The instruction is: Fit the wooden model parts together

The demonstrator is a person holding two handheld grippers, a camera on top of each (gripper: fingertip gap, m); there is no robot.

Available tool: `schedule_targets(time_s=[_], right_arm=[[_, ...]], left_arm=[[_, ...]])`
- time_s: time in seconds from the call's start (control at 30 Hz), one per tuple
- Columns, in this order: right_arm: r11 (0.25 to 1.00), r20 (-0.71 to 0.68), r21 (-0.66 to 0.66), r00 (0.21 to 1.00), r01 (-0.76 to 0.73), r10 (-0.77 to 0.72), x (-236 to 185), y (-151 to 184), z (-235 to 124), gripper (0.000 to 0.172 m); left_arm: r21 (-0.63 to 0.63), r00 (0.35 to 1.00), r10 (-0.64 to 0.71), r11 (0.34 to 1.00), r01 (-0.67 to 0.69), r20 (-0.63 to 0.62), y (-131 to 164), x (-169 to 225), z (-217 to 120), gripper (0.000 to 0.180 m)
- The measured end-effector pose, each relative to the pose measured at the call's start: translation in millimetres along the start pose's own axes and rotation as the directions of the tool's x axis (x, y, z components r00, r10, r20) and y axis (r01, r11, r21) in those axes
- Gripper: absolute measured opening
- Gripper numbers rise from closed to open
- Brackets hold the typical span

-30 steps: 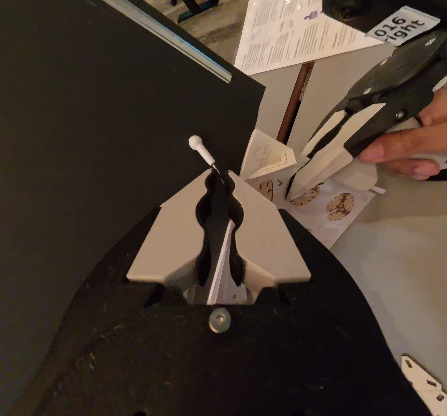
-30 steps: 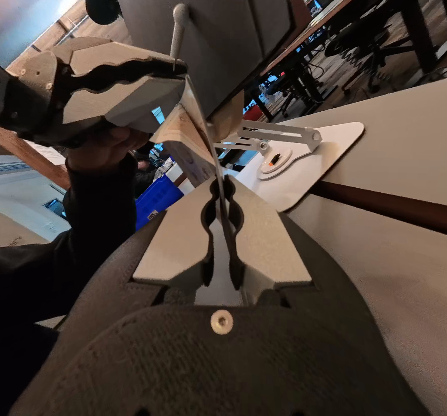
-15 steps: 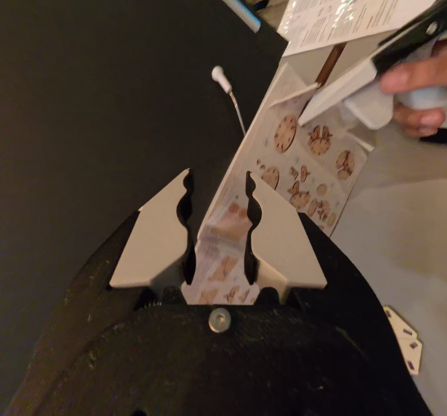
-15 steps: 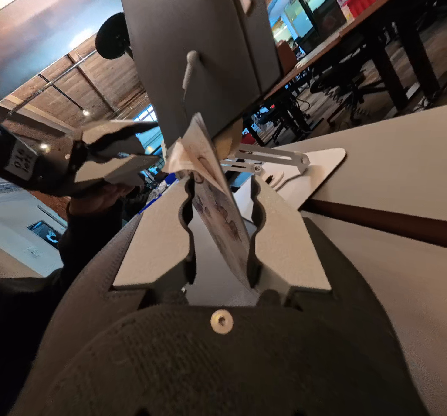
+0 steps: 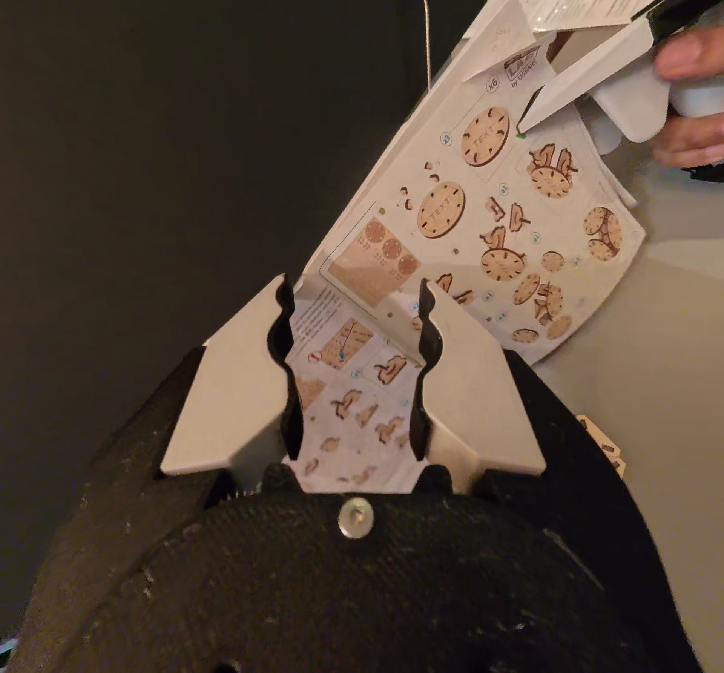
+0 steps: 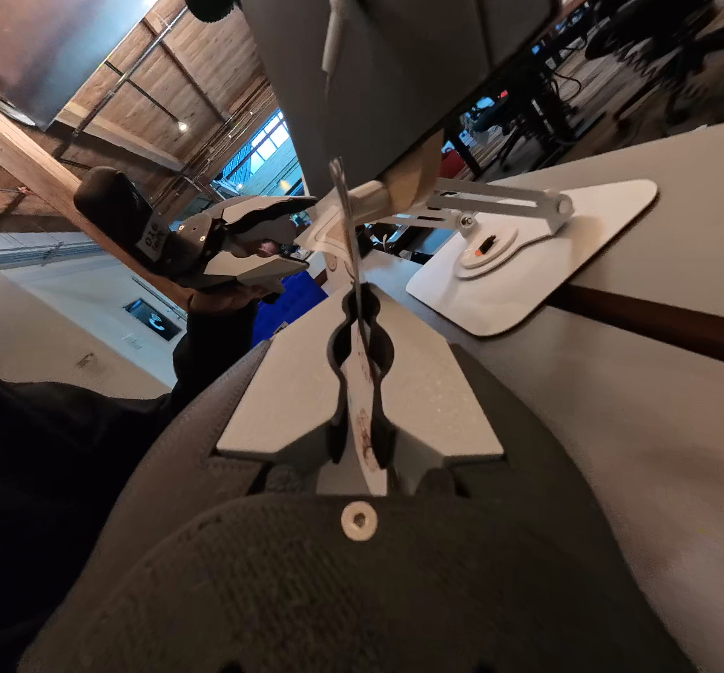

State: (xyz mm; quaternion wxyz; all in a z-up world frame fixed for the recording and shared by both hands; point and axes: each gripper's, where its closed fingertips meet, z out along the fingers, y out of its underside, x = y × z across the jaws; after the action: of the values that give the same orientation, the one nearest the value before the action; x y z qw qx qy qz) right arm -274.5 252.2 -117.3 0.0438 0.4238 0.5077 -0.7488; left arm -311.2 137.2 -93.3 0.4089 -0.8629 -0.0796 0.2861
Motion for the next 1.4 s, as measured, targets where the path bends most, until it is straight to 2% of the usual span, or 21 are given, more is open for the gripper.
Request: schedule_targets(time_s=[0.13, 0.2, 0.3, 0.4, 0.5, 0.7, 0.83, 0.93, 1.03, 1.13, 1.27, 1.4], right_arm=[[0.999, -0.056, 0.030, 0.998, -0.032, 0.033, 15.1, 1.3, 2.3, 0.004], [0.999, -0.102, 0.045, 0.995, 0.028, -0.023, 19.4, -1.0, 1.5, 0.017], [0.993, -0.141, 0.077, 0.987, 0.085, -0.073, 21.7, -7.6, -2.3, 0.044], [0.977, -0.179, 0.180, 0.980, 0.113, -0.081, 25.6, -21.7, -13.0, 0.070], [0.955, -0.209, 0.263, 0.974, 0.139, -0.085, 27.4, -32.7, -25.3, 0.087], [0.944, -0.251, 0.164, 0.937, 0.288, -0.242, 16.1, -24.0, -14.0, 0.089], [0.876, -0.387, 0.014, 0.810, 0.482, -0.440, 14.4, -16.8, -7.8, 0.102], [0.834, -0.470, -0.047, 0.725, 0.549, -0.504, 6.6, -6.0, -10.5, 0.113], [0.779, -0.518, -0.082, 0.641, 0.622, -0.566, -11.7, 11.8, -17.0, 0.119], [0.711, -0.509, -0.124, 0.571, 0.692, -0.645, -37.9, 32.8, -22.7, 0.110], [0.693, -0.496, -0.141, 0.556, 0.707, -0.668, -66.7, 56.9, -32.0, 0.103], [0.690, -0.524, -0.119, 0.546, 0.714, -0.654, -89.4, 69.8, -48.3, 0.095]], left_arm=[[-0.004, 1.000, -0.010, 1.000, 0.010, 0.007, 2.8, -5.2, 0.7, 0.062], [-0.007, 1.000, 0.000, 1.000, 0.000, 0.016, 3.3, -6.2, 0.3, 0.062], [-0.007, 1.000, 0.006, 1.000, -0.005, 0.019, 2.4, -6.1, -0.1, 0.062], [-0.013, 0.999, 0.015, 1.000, -0.015, 0.030, 2.3, -6.9, -0.7, 0.062], [-0.009, 0.999, 0.019, 1.000, -0.019, 0.042, 0.6, -9.4, -3.6, 0.062], [0.064, 0.998, -0.042, 0.997, 0.040, 0.039, -15.4, -16.8, -24.2, 0.061], [0.125, 0.995, -0.068, 0.990, 0.059, 0.067, -30.8, -19.4, -53.2, 0.061], [0.152, 0.991, -0.099, 0.985, 0.085, 0.092, -33.3, -11.5, -81.3, 0.061], [0.150, 0.987, -0.105, 0.985, 0.087, 0.121, -25.8, 2.5, -111.6, 0.060], [0.155, 0.985, -0.107, 0.984, 0.085, 0.137, -16.9, 18.6, -142.3, 0.058], [0.165, 0.984, -0.139, 0.979, 0.119, 0.115, -1.9, 46.6, -177.5, 0.057], [0.180, 0.966, -0.257, 0.952, 0.247, 0.029, 34.8, 91.5, -198.1, 0.051]])
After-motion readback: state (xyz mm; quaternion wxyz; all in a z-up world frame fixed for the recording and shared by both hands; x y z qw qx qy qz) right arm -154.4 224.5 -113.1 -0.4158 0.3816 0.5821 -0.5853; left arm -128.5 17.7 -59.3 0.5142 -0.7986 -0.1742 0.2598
